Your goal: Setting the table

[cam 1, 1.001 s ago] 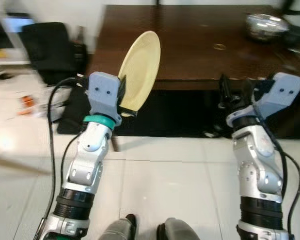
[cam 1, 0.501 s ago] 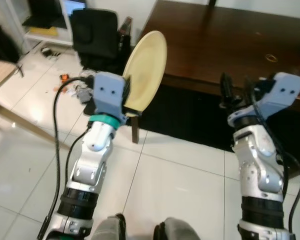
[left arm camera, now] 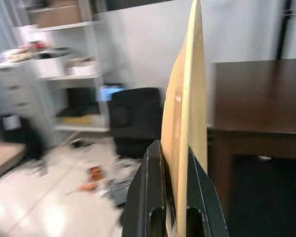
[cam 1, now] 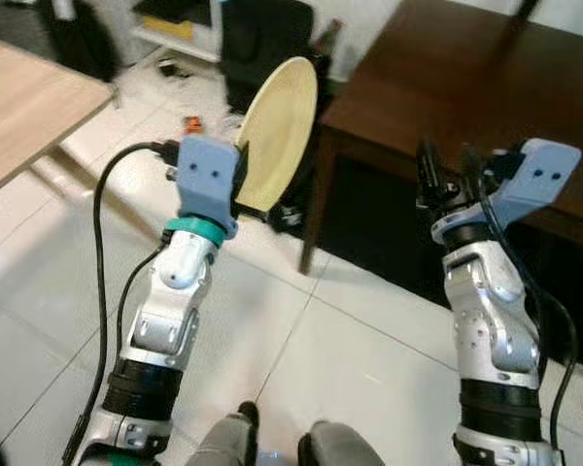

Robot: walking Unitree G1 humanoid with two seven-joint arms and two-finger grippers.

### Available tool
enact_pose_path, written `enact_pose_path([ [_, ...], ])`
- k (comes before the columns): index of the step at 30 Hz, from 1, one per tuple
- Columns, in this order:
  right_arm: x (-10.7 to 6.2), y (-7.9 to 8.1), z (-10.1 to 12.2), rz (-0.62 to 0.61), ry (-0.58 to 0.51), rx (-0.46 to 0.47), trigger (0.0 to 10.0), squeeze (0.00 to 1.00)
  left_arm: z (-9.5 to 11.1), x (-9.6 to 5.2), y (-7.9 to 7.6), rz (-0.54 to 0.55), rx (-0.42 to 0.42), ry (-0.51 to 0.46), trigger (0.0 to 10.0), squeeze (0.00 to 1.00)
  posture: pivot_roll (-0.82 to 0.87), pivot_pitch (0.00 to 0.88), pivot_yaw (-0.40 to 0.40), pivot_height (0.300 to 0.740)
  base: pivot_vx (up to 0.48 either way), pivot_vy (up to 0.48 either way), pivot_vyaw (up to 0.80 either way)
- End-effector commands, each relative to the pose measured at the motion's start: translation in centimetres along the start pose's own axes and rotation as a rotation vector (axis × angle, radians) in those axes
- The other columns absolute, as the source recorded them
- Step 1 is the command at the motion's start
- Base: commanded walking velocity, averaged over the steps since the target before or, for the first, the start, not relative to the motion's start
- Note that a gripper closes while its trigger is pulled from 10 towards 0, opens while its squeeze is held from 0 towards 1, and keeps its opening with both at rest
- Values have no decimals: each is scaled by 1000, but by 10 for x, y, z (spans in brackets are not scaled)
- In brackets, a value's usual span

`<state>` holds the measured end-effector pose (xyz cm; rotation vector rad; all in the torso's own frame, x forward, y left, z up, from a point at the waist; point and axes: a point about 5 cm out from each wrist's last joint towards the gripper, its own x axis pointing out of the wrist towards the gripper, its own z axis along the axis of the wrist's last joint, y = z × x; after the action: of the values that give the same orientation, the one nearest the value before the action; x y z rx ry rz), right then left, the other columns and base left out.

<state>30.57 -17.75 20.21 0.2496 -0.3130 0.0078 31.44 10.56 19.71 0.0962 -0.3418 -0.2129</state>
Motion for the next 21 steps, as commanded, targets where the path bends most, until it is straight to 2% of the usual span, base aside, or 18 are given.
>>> enact_pose_path([
  [1, -2, -2, -2, -8, 6, 3, 10000, 0, 0, 0, -2, -5, 8, 2, 10000, 0, -87, 0, 25, 740, 0, 0, 800],
  [21, -1, -1, 0, -4, -9, 12, 10000, 0, 2, 2, 0, 12, 19, -3, 10000, 0, -84, 0, 27, 740, 0, 0, 799],
])
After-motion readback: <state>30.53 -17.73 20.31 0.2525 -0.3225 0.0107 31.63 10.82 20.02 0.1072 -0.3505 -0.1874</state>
